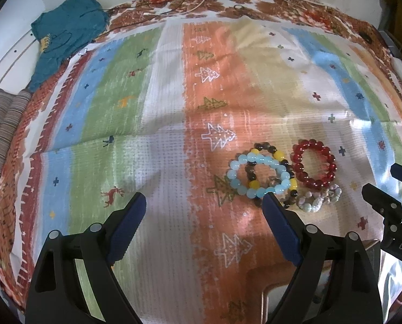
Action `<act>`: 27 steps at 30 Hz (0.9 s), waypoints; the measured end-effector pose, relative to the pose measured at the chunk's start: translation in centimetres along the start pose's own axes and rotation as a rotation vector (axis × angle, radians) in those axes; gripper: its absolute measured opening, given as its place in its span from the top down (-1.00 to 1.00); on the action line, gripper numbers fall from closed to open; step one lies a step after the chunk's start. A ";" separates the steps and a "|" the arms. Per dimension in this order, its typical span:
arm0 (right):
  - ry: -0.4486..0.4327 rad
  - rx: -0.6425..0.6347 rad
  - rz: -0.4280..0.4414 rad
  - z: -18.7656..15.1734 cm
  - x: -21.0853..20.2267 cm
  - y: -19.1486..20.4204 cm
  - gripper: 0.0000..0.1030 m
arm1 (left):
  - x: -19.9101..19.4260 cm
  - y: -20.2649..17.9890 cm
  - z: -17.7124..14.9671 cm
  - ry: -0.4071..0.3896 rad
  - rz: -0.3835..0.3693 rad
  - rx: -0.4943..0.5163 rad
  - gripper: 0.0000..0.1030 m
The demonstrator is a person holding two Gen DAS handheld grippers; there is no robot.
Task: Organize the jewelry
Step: 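Move both open grippers back down to the remaining bracelets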
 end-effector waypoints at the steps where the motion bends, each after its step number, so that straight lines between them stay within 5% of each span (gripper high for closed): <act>1: 0.003 0.000 -0.002 0.0 0.2 0.0 -0.48 | 0.2 0.0 0.0 0.003 -0.001 0.001 -0.68; 27: 0.082 0.004 -0.031 2.0 5.8 0.3 -0.48 | 5.1 0.2 1.4 0.070 -0.040 0.018 -0.65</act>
Point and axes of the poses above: each gripper's, at about its wrist camera, not at the fingertips, and x roughly the way its jaws point, y to its left, z to its top, the point moved 8 cm from there along x, roughly the way its jaws point, and after that the axes turned 15 degrees about x, right-handed, at the moved point
